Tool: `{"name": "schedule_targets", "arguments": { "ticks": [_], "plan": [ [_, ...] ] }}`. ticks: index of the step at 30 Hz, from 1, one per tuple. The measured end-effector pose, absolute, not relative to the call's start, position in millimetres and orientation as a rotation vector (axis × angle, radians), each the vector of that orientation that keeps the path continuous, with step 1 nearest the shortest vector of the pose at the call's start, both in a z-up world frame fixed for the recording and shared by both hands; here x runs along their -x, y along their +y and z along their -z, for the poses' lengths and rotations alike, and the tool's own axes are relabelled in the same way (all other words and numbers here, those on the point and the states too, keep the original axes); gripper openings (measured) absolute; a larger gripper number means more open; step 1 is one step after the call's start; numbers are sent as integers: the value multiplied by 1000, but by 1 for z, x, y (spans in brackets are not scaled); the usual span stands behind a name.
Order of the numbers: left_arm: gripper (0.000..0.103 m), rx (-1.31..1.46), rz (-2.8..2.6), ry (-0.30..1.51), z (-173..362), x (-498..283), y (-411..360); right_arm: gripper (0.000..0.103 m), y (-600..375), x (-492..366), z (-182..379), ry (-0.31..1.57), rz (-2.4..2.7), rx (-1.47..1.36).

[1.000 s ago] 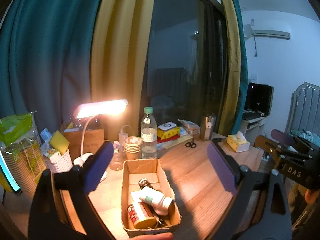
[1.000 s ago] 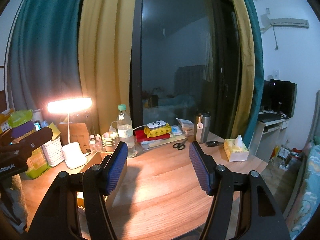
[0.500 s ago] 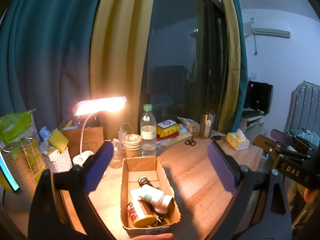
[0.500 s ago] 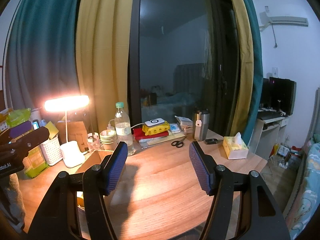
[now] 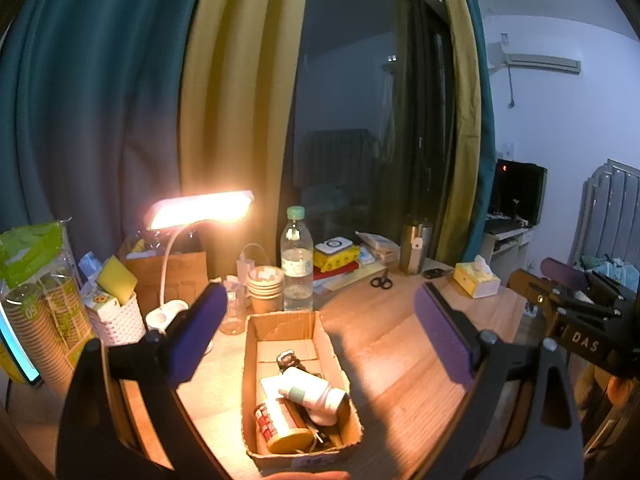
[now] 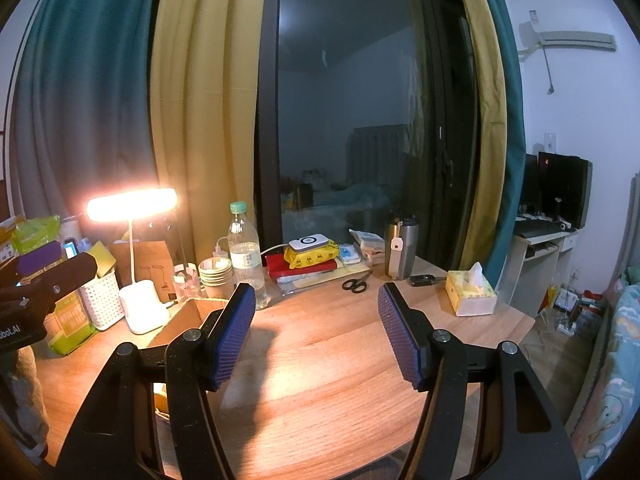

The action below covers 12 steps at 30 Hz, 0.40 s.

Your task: Organize rigid objects

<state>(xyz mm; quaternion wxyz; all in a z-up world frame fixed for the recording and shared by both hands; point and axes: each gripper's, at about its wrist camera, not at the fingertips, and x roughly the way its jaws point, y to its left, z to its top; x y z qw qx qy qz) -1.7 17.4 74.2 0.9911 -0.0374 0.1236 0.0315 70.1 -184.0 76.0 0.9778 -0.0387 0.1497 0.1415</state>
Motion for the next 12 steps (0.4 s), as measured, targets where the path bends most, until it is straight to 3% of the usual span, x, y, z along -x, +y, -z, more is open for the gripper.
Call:
{"name": "schedule_targets", "arguments": {
  "ticks": [12],
  "plan": [
    [95, 74, -67, 252, -75, 0, 16, 67, -182, -72, -70, 310, -292, 81]
  ]
}}
